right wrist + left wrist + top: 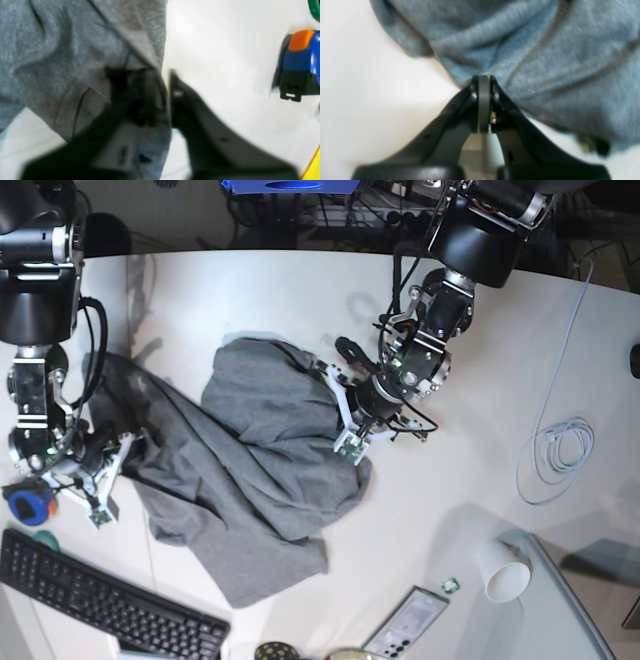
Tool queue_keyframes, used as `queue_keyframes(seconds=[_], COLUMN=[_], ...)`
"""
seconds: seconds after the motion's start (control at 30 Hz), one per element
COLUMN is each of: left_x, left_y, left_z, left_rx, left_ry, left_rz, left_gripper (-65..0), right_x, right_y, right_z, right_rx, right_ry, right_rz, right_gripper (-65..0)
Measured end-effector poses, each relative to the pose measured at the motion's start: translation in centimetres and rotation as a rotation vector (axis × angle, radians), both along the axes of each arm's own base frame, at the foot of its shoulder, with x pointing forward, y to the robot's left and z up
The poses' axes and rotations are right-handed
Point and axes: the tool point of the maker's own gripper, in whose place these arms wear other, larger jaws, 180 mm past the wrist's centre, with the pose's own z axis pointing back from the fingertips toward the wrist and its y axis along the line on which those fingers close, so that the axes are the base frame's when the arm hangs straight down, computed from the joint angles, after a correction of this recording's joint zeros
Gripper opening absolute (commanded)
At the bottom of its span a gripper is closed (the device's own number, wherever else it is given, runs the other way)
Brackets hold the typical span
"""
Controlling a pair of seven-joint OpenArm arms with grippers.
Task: Layout the t-shirt on the table in an organized manner, then fold the t-shirt properly
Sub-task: 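Lower the shirt onto the table and release with both grippers, then regrasp the shirt fabric with the left gripper near its middle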
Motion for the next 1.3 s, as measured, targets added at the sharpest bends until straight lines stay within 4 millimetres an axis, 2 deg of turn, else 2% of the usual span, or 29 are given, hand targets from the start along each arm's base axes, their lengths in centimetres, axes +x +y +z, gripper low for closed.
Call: queue_keyframes(seconds=[0.2,0.27,0.33,0.47,0.67,0.7,0.77,0.87,0.93,1.0,1.03,1.13,1.17,1.3], left_x=[1.8,1.9,1.9,0.6,0.5,0.3,-0.2,-0.4,0.3,0.9,1.0,0.6,0.4,-0.6], left_y=[-3.3,-3.6,-3.1,-1.7,-1.4,-1.5,-1.4,-0.7,0.8,3.2,4.4,8.1,9.1,12.3], left_z=[2.8,3.3,2.8,-0.6,-1.1,-1.0,-0.7,0.8,2.1,3.1,3.4,3.3,3.3,3.4], left_rx=[-0.071,-0.078,-0.07,-0.014,-0.02,-0.023,-0.023,-0.023,-0.037,-0.044,-0.048,-0.041,-0.038,-0.006], left_ry=[-0.065,-0.077,-0.07,0.025,0.031,0.028,0.025,-0.015,-0.056,-0.087,-0.097,-0.091,-0.092,-0.098], left_rz=[-0.015,-0.02,-0.015,-0.002,0.008,0.007,0.003,-0.007,0.039,0.116,0.154,0.259,0.286,0.339], left_gripper=[-65.0,-65.0,-65.0,-65.0,-65.0,-65.0,-65.0,-65.0,-65.0,-65.0,-65.0,-65.0,-65.0,-65.0], right_x=[0.0,0.0,-0.2,-0.6,-1.1,-1.0,-1.3,-0.7,-0.1,-0.4,-0.6,-2.0,-1.8,-1.9], right_y=[0.0,-1.1,-3.1,-5.4,-7.4,-7.8,-8.3,-8.4,-7.0,-3.9,-2.1,1.4,1.7,0.2], right_z=[0.0,-0.2,-0.6,-0.9,-1.8,-1.8,-1.4,1.3,3.9,5.3,5.3,3.1,2.8,2.4], right_rx=[-0.001,-0.012,-0.043,-0.068,0.002,0.001,0.001,-0.017,-0.026,-0.013,0.004,0.045,0.06,0.045], right_ry=[-0.001,0.0,0.004,-0.003,0.025,0.026,0.053,0.014,-0.065,-0.099,-0.088,-0.003,-0.005,-0.002], right_rz=[-0.001,-0.045,-0.125,-0.189,-0.332,-0.348,-0.375,-0.383,-0.318,-0.184,-0.121,-0.07,-0.085,-0.147], right_gripper=[-64.5,-64.5,-64.5,-64.5,-63.9,-62.9,-56.9,-44.7,-36.5,-30.6,-29.4,-29.4,-29.4,-29.4])
